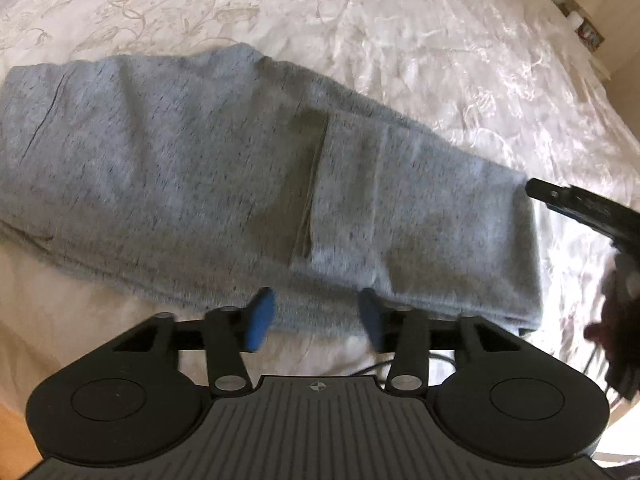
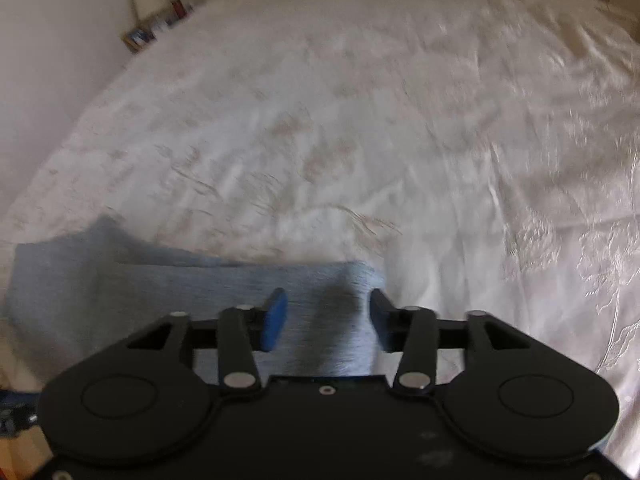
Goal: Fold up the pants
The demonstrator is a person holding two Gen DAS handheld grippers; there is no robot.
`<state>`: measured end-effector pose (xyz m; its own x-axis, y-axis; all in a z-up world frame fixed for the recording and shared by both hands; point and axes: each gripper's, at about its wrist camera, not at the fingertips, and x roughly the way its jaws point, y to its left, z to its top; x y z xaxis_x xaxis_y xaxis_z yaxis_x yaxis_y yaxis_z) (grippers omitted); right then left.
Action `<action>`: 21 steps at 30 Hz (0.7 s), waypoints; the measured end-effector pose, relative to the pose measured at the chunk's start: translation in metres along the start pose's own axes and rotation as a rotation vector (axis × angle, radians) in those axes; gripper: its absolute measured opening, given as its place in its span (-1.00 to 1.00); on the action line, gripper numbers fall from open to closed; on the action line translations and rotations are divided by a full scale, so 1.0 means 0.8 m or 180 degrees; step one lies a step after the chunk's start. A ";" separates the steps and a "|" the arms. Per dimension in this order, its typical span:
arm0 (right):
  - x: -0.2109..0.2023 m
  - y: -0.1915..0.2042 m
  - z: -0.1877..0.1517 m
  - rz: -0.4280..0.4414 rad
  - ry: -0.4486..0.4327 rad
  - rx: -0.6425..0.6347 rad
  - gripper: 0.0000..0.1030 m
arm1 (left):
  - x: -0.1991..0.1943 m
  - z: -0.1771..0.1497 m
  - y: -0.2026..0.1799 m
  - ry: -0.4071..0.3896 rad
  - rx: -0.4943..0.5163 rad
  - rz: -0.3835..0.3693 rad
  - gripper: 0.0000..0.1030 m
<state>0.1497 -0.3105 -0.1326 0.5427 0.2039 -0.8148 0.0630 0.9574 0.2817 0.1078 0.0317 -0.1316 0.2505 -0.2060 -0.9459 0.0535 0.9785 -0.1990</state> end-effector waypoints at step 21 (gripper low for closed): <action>-0.035 0.116 -0.080 0.0016 0.0351 0.0089 0.14 | 0.101 0.071 0.006 0.0319 0.0393 -0.0833 0.43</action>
<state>0.0866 -0.2142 -0.1157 0.4476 0.2314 -0.8638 0.0847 0.9506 0.2986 0.1831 0.0198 -0.1947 0.1165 -0.4440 -0.8884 0.2223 0.8835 -0.4124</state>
